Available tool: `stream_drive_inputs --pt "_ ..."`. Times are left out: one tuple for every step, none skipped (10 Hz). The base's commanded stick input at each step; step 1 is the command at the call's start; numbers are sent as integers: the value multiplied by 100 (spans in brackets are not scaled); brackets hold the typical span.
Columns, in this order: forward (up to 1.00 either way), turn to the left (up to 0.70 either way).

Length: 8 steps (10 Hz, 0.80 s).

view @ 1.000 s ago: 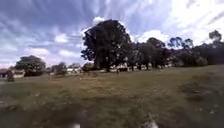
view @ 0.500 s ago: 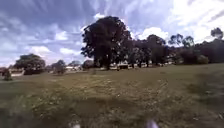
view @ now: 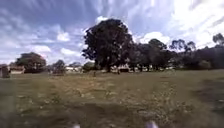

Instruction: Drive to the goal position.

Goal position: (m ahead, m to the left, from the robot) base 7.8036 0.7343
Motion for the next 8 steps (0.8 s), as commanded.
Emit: stream_drive_inputs --pt "70 35" --pt "70 35" --pt "70 35" --pt "70 24" --pt "70 0" --pt "70 0" --pt "70 0" --pt "70 0"
